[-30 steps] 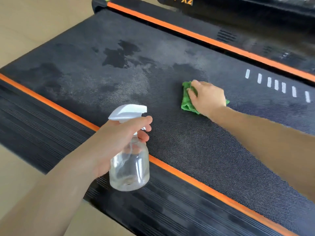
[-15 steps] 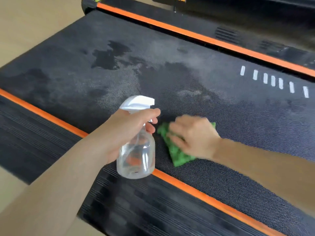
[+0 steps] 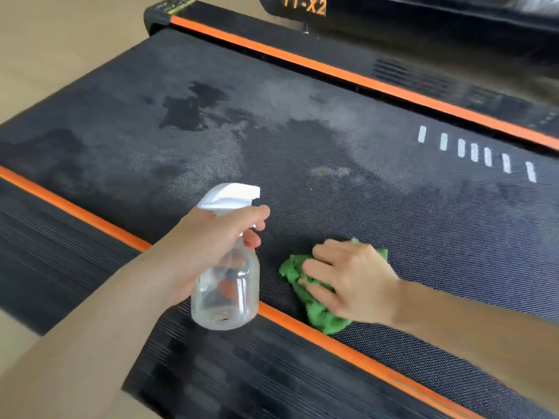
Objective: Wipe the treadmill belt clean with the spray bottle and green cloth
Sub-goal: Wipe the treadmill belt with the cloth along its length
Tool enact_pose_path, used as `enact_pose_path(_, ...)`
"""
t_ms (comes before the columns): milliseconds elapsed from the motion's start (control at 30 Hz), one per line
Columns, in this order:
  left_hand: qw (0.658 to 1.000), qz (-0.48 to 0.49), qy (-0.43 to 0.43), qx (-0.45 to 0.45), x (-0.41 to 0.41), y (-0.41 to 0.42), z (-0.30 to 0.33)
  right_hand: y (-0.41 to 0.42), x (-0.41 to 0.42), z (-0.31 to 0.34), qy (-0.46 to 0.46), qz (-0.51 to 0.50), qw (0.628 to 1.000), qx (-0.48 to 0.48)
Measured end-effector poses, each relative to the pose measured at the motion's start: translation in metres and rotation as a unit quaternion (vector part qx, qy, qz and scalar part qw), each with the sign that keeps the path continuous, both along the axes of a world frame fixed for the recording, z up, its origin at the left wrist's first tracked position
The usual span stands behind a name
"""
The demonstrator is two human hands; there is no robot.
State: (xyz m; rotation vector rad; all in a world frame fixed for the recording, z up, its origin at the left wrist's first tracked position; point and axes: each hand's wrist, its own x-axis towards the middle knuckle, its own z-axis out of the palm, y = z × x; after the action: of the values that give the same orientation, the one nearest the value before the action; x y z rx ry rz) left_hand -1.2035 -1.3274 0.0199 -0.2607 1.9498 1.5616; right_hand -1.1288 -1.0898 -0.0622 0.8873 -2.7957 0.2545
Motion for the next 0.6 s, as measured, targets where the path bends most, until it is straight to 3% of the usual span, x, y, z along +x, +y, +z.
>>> enact_pose_path(33, 1.000, -0.004, 0.010, -0.005, 0.002, 0.002, 0.001, 0.010, -0.021, -0.001, 0.010, -0.016, 1.000, 0.021)
enact_pose_path(100, 1.000, -0.006, 0.024, -0.006, 0.004, 0.002, -0.001, 0.025, -0.075, -0.002, 0.039, -0.169, 0.985, 0.020)
enact_pose_path(167, 0.999, 0.006, 0.039, -0.011, 0.003, -0.001, -0.003, 0.038, -0.127, -0.003, 0.038, -0.351, 0.936, 0.006)
enact_pose_path(233, 0.998, 0.018, 0.047, -0.023, -0.001, -0.008, -0.003, 0.034, -0.148, -0.004, 0.024, -0.425, 0.905, 0.008)
enact_pose_path(300, 0.998, 0.038, 0.045, -0.035, -0.005, -0.015, -0.003, 0.015, -0.133, -0.002, 0.020, -0.400, 0.916, 0.000)
enact_pose_path(467, 0.993, 0.091, 0.063, -0.034, -0.001, -0.036, 0.005, -0.066, -0.034, -0.005, 0.026, -0.146, 0.988, -0.030)
enact_pose_path(600, 0.990, 0.122, 0.068, -0.037, 0.000, -0.050, 0.005, -0.058, -0.058, -0.009, 0.046, -0.015, 0.999, -0.011)
